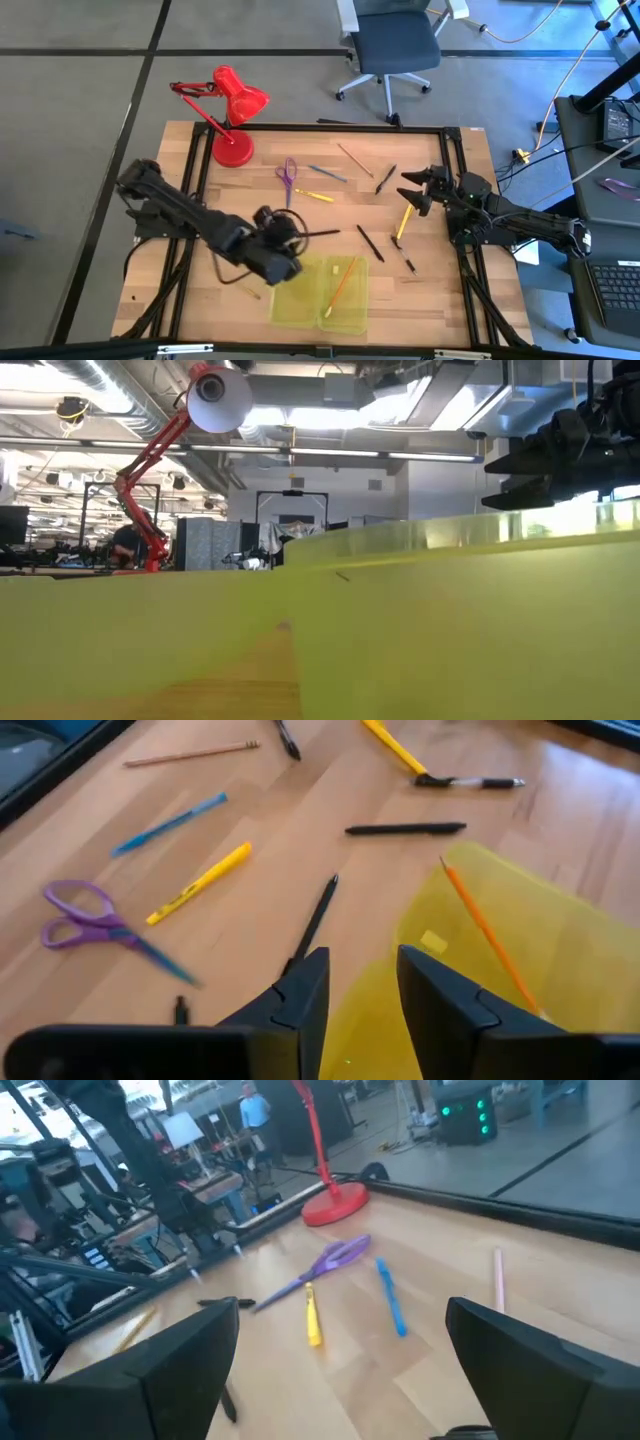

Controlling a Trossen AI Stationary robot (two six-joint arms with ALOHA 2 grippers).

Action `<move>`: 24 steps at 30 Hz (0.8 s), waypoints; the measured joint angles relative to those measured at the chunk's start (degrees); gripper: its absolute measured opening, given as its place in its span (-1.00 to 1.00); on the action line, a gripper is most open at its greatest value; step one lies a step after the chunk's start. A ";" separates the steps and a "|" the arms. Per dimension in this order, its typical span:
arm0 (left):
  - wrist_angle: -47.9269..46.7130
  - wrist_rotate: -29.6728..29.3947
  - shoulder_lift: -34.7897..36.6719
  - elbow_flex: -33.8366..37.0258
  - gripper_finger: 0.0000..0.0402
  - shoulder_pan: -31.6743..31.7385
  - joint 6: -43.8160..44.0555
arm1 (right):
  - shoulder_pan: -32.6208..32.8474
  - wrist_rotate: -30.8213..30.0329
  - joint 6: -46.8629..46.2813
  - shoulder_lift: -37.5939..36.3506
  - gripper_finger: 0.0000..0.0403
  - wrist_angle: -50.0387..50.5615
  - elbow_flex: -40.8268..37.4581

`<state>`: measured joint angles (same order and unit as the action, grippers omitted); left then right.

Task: Pick & place school supplies into a supply box
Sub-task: Put the yellow pen into the yellow supply box

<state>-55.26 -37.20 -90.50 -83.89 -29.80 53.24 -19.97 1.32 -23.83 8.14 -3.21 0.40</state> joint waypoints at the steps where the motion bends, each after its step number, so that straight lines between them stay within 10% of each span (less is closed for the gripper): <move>1: 0.31 -0.03 1.75 1.75 -0.46 -0.46 -0.29 | 0.00 -0.03 0.08 0.00 0.79 -0.09 0.01; 9: 16.07 -2.52 15.74 23.52 -0.53 -2.39 -1.76 | -0.02 -2.28 1.49 -0.01 0.79 -6.32 0.01; 24: 96.09 -0.74 22.47 69.75 -0.66 -2.46 -29.99 | 0.02 -0.66 -2.75 -0.02 0.79 -8.59 0.01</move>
<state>40.83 -37.94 -68.03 -14.14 -32.26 23.25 -19.94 0.66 -26.58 8.12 -11.80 0.42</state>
